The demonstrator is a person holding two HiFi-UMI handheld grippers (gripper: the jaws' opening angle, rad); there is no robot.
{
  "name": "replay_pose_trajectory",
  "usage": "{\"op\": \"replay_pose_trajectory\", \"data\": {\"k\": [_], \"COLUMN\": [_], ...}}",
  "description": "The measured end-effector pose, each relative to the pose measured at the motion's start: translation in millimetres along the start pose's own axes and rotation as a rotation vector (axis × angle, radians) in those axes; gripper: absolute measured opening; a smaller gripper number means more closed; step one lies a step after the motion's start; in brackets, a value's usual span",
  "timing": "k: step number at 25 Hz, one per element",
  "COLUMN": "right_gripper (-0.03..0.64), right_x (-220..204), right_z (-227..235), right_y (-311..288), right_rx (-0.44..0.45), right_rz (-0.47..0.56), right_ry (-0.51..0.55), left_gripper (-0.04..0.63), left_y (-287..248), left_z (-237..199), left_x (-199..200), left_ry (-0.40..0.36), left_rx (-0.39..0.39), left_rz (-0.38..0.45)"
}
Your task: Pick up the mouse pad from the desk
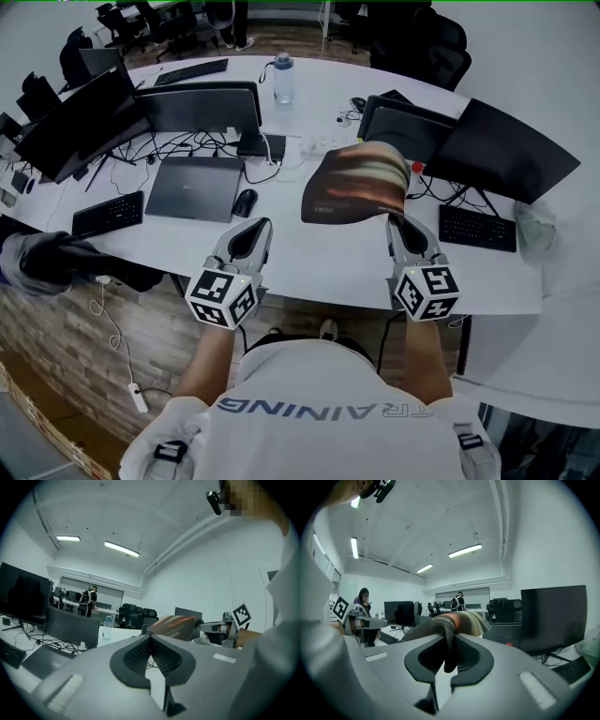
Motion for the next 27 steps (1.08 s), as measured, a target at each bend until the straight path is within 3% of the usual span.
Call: {"op": "replay_pose_trajectory", "data": {"k": [27], "right_gripper": [0.043], "right_x": [-1], "right_z": [-10], "right_y": [14], "right_rx": [0.027], "right_rz": [-0.005], "right_ry": [0.011], "left_gripper": [0.002], "left_y": [4], "left_z": [6], "left_x": [-1], "left_ry": [0.008], "left_rx": [-0.018], "left_rz": [-0.002]}}
Point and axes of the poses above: the fingertips, and each gripper's own axes: y backward along the fingers, z to its right, x out of its top, the point moved 10 cm from there along y, backward along the fingers, and after that the axes turned 9 degrees about -x, right-handed, at the moved point
